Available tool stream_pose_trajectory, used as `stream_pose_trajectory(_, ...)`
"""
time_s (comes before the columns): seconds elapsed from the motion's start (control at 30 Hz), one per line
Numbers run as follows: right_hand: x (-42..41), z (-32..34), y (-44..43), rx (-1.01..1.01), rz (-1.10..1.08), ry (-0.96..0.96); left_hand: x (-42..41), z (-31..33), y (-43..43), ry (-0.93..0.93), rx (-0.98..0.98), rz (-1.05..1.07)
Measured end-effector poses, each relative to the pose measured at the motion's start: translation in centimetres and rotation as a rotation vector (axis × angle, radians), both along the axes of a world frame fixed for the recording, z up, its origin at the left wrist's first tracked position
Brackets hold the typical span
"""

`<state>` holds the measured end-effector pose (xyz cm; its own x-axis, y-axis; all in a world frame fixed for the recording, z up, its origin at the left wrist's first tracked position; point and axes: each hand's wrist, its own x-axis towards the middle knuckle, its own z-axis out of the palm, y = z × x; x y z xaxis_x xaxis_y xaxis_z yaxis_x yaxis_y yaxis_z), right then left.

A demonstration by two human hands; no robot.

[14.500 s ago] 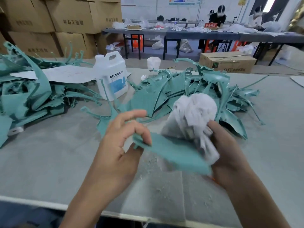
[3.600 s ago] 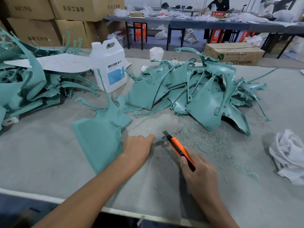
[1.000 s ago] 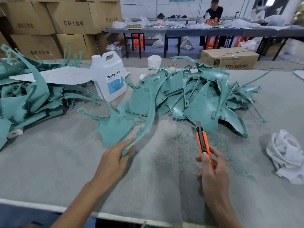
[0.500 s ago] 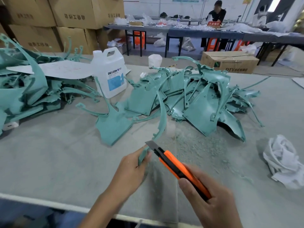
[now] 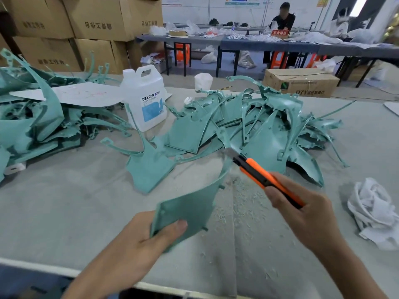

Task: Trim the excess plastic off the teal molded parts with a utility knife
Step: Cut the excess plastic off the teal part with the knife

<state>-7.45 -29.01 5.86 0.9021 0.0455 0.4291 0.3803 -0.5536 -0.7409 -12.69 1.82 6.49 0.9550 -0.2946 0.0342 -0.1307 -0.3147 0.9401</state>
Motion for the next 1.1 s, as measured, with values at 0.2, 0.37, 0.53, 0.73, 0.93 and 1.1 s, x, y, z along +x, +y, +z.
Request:
stream_pose_trajectory(0.2, 3.5, 1.4, -2.2, -0.115, -0.025, 0.028, -1.7, 1.1, 4.6, 0.181, -0.448, -0.257)
stream_pose_trajectory(0.37, 4.1, 0.1, -2.1, -0.165, -0.1, 0.06, -0.4, -0.5, 4.2, 0.154, -0.625, -0.146)
stream_pose_trajectory(0.53, 0.3, 0.0, 1.2, -0.025, -0.074, 0.003, 1.2, -0.8, 2.0, 0.054, -0.259, 0.17)
stream_pose_trajectory(0.73, -4.7, 0.8, 6.0, -0.023, 0.128, -0.044, 2.5, -0.4, -0.5, -0.088, 0.041, 0.176)
stream_pose_trajectory(0.93, -4.1, 1.6, 5.6, -0.004, 0.183, -0.092, 1.5, 0.4, -0.7, -0.143, 0.111, 0.181)
stream_pose_trajectory(1.1, -1.2, 3.0, 2.8, 0.06, 0.112, -0.109, -0.4, 2.6, 1.0, -0.072, -0.163, -0.019)
